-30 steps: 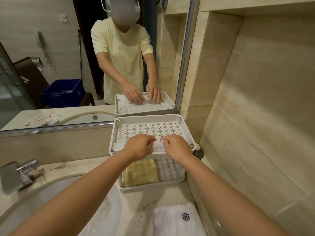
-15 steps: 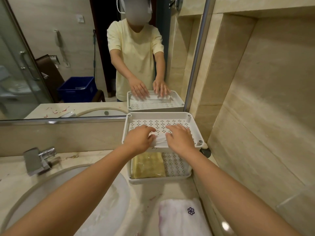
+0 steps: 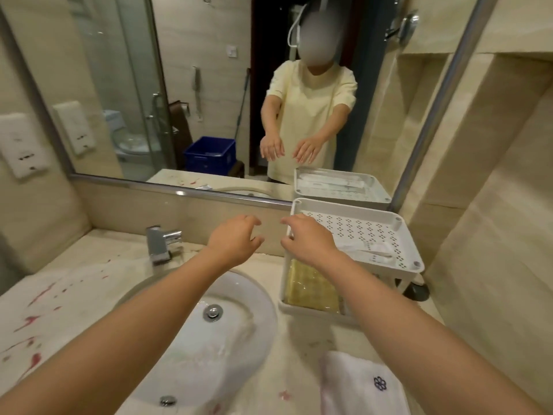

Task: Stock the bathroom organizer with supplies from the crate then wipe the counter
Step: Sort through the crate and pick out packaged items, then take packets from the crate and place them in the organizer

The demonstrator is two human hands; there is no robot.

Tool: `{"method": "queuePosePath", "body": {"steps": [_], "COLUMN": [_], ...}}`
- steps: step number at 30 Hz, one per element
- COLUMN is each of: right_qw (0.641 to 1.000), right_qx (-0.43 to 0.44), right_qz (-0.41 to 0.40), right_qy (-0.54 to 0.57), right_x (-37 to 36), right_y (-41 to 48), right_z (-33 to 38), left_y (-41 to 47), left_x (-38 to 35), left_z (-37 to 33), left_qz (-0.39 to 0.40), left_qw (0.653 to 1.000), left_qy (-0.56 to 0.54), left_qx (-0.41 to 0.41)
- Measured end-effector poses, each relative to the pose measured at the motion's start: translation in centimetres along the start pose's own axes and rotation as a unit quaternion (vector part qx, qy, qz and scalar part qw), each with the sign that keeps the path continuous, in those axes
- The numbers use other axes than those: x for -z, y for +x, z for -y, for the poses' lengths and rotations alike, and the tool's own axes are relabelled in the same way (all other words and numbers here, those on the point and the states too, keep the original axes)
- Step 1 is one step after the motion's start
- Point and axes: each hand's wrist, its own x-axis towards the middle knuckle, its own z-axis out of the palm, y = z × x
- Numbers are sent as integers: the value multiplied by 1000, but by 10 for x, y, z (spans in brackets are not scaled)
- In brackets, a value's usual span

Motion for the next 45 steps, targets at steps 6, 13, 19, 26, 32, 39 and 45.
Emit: {"method": "queuePosePath", "body": {"steps": [6,13,19,26,32,39,45], "right_qw": [996,981,964,934,909,875,831], "right_qx": [68,149,223,309,371,448,521], "right_qz": [51,106,132,163,180,183,192], "right_qy": [-37,-60,-59,-72,-55,-24,-13], "right_x": [-22,-54,-87,-122,-145,-166,-179], "right_y": [5,-8,-35,-80,-127,-188,-242], "right_z": [68,154,235,328,402,481,540], "left_y": [-47,-124,-207,-316,-406,-509,-592], "left_x": [24,51,73,100,120,138,151], "left_z": [55,118,171,221,248,267,271], "left_qz": [19,41,50,40,26,11,-2], "left_qw": [996,983,966,941,913,876,838], "left_qy": [42,83,82,87,72,81,85], "left_qx": [70,158,238,325,402,475,539]}}
